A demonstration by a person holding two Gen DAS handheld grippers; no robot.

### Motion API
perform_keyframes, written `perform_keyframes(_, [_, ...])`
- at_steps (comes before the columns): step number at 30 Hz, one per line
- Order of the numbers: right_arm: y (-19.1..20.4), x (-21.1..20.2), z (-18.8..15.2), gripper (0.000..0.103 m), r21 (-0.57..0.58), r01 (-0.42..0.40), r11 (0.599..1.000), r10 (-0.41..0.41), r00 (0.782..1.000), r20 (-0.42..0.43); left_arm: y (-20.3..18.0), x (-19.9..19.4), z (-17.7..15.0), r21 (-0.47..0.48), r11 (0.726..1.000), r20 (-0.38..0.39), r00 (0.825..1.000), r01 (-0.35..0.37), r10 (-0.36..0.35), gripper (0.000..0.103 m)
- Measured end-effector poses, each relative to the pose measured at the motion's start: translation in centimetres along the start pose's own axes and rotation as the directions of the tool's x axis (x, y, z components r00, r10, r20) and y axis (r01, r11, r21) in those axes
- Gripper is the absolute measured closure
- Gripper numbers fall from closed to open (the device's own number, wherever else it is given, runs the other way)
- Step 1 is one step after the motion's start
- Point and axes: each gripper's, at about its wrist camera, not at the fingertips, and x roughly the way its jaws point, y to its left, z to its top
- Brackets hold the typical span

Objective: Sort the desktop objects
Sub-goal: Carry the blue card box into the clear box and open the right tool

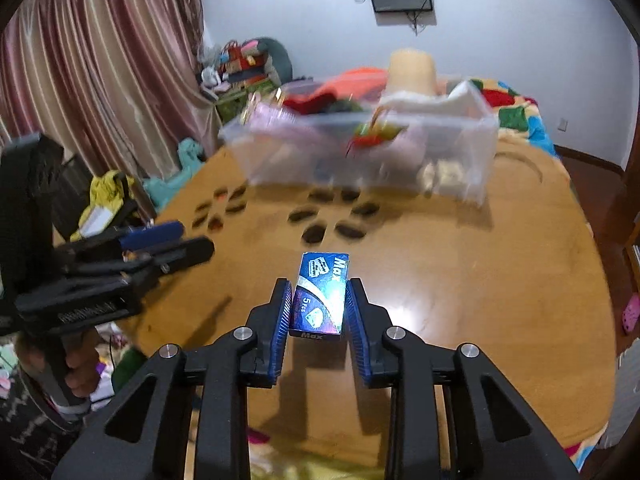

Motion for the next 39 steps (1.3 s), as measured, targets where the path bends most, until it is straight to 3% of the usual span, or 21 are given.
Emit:
perform_keyframes(3, [-1.0, -0.7, 1.6, 0.078, 0.006, 0.017, 1.000, -0.017, 0.999, 0.039, -1.1, 1.3, 0.8, 0.030, 1.000, -0.017, 1.000, 0.009, -0.008, 0.078])
perform_keyframes(6, [-2.1, -1.4, 3.2, 0.078, 0.022, 0.018, 1.000, -0.019, 0.997, 0.070, -1.7, 1.9, 1.8, 0.051, 0.999, -0.007, 1.000, 0.007, -0.007, 0.088])
perform_keyframes(17, [-4.9, -1.9, 10.5, 0.078, -0.001, 0.048, 0.999, -0.047, 0.980, 0.194, -0.5, 1.0, 9.1, 0.036, 0.999, 0.137, 0.991, -0.013, 0.008, 0.089])
perform_keyframes(21, [-4.6, 0.1, 12.7, 0.078, -0.032, 0.045, 0.998, -0.038, 0.980, 0.198, 0.7, 1.6, 11.5, 0.008, 0.999, 0.148, 0.988, 0.049, -0.049, 0.089])
perform_keyframes(24, [-4.2, 2.0, 14.0, 0.078, -0.042, 0.017, 0.999, -0.010, 0.984, 0.175, 1.2, 2.9, 12.7, -0.005, 0.999, 0.138, 0.990, 0.040, -0.039, 0.089])
perform_keyframes(31, [-3.5, 5.8, 13.5, 0.077, -0.072, 0.046, 0.996, -0.037, 0.993, 0.116, 1.7, 5.9, 12.4, -0.032, 0.999, 0.100, 0.995, 0.021, -0.017, 0.089])
perform_keyframes(39, [-3.6, 6.9, 12.8, 0.077, -0.099, 0.061, 0.993, -0.052, 0.995, 0.088, 0.6, 6.2, 12.0, 0.024, 1.000, 0.095, 0.996, 0.001, -0.003, 0.089])
